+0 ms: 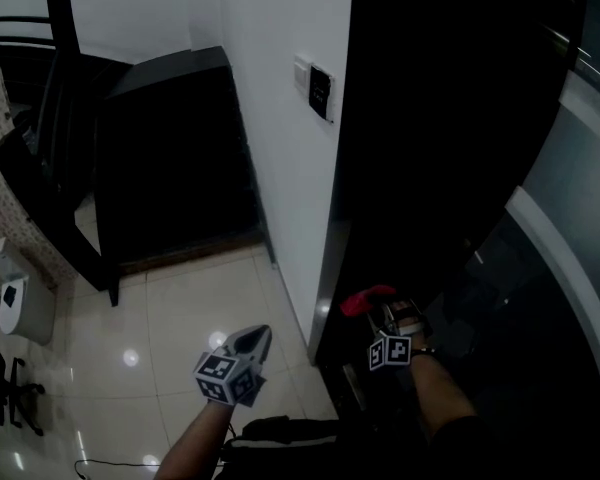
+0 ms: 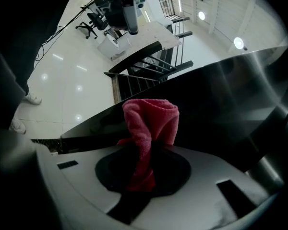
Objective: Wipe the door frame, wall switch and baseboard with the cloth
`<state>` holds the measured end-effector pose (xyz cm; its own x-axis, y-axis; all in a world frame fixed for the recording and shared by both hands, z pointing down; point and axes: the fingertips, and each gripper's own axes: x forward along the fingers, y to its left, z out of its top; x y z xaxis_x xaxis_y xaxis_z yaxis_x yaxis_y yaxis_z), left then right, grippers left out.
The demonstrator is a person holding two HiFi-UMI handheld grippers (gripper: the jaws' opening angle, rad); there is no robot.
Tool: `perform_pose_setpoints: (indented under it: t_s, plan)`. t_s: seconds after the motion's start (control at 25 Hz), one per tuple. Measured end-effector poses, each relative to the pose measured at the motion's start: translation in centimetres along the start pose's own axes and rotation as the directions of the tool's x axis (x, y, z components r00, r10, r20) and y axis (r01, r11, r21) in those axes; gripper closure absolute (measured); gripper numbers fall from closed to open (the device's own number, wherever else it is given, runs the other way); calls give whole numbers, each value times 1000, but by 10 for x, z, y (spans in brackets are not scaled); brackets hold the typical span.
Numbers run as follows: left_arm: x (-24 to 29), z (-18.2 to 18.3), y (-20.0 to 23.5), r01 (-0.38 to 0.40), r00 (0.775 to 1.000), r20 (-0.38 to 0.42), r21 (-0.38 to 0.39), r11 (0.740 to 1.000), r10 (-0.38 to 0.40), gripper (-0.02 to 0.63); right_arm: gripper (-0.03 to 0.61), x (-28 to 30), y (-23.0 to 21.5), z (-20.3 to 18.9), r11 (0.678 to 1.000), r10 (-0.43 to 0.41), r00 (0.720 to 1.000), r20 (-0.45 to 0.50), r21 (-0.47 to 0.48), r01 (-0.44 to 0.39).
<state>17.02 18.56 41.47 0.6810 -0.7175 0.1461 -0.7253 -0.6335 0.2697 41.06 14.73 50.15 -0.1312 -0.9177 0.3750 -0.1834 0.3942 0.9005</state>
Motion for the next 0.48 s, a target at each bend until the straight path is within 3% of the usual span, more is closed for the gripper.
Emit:
perform_pose_setpoints:
  t_s: [0.2, 0.32, 0.48]
  plan:
    - [1, -3, 3, 0, 1000, 2, -25, 1000, 0, 611, 514, 9, 15, -2, 998, 51, 998, -33, 42, -49]
    - [2, -3, -1, 4, 1000, -8, -8, 1000, -4, 611, 514, 7, 19, -4, 982, 103, 994, -36, 165, -96]
    - [1, -2, -1, 19, 1000, 0, -10, 1000, -19, 611, 515, -14, 9, -6, 890, 170, 985, -10, 431, -149]
